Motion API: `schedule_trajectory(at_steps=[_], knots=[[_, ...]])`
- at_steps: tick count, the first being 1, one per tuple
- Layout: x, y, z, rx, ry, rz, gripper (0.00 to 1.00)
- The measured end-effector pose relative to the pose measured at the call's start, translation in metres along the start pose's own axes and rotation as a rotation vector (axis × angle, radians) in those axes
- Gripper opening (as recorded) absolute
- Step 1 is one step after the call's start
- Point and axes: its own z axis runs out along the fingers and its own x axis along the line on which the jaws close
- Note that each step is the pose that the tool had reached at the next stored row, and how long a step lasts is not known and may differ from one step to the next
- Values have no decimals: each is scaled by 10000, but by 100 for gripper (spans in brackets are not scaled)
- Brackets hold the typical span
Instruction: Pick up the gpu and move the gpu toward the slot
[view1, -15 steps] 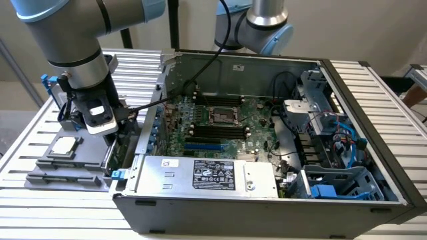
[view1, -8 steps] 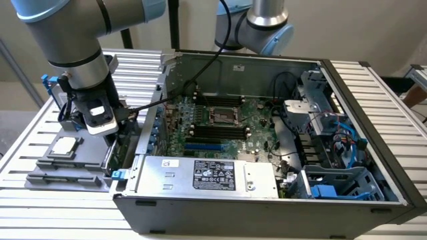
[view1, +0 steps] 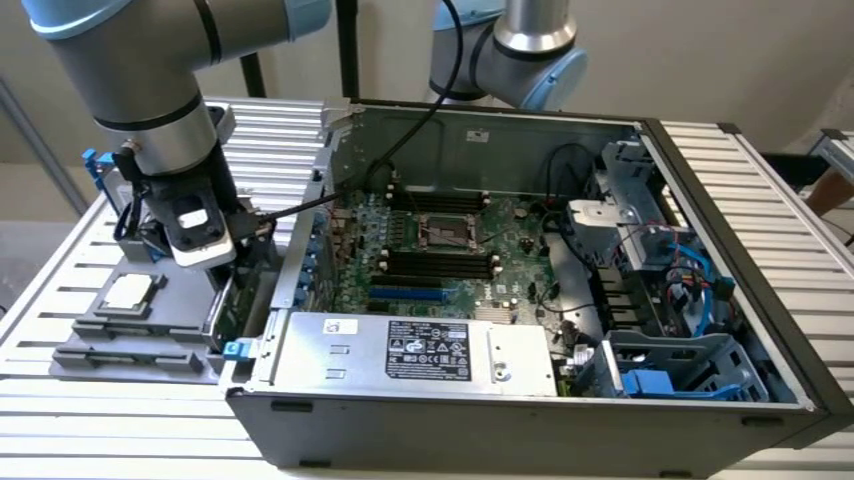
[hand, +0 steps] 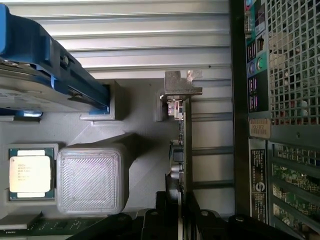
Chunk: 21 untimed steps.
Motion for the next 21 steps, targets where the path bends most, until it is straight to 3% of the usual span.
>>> schedule_trajectory(at_steps=[7,9,14,17,21], knots=[[-4,1,-106,-51,2,2,26],[-5,2,-133,-110,4,3,26],[-7,3,-210,-340,15,13,26],[-10,3,-283,-414,19,15,26],[-14,5,-391,-462,21,17,26]])
